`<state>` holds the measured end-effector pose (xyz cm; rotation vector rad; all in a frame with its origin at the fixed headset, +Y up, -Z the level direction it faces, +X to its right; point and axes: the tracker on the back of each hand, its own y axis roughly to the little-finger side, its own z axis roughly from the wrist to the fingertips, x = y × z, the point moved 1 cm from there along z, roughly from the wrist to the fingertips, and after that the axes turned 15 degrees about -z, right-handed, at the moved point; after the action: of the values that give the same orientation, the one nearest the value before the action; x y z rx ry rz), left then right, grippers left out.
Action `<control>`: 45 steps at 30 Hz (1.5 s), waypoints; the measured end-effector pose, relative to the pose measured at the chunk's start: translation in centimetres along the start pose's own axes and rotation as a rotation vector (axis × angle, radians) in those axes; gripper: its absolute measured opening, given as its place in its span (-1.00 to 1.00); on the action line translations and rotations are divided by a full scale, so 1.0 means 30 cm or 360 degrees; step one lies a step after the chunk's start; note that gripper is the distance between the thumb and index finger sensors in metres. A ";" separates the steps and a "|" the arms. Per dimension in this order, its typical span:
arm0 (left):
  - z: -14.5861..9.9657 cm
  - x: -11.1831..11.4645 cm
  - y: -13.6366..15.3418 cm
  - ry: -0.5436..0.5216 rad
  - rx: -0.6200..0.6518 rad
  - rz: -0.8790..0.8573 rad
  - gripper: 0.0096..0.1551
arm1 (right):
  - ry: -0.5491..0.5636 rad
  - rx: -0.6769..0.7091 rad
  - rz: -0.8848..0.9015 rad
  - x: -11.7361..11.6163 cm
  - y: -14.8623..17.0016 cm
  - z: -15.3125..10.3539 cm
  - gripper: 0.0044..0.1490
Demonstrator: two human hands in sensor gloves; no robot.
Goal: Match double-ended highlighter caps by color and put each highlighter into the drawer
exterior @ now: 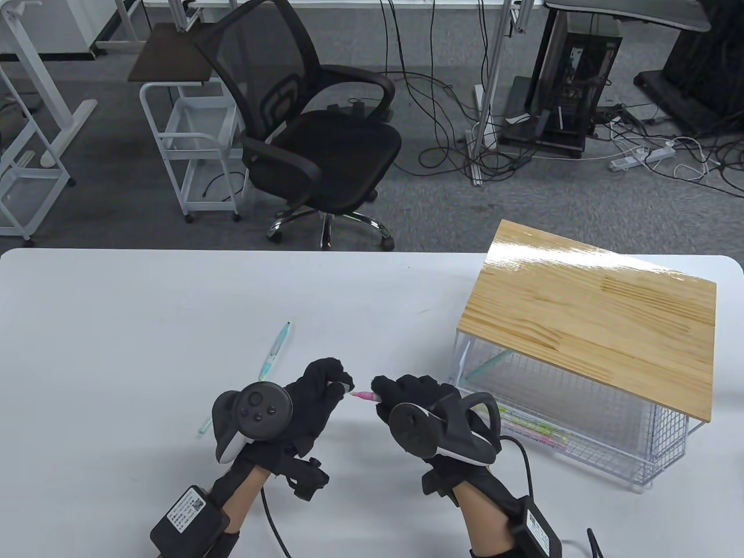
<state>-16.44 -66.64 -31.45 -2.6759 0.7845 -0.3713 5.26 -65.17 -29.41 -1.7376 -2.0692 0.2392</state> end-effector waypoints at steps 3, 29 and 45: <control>0.000 0.002 -0.001 0.0010 0.0008 -0.0003 -0.46 | 0.0002 -0.0001 -0.0004 -0.001 -0.001 0.001 -0.34; -0.031 0.068 -0.062 -0.0118 0.0259 0.0690 -0.46 | 0.0084 0.0064 -0.0214 0.004 -0.053 -0.005 -0.38; -0.042 0.047 -0.089 -0.0132 0.0320 0.0518 -0.49 | 0.0268 0.0118 -0.0265 0.043 -0.081 -0.025 -0.42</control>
<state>-14.44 -65.60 -29.08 -2.3114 1.0742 -0.2412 3.24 -64.49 -27.52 -1.4798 -2.0408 0.1136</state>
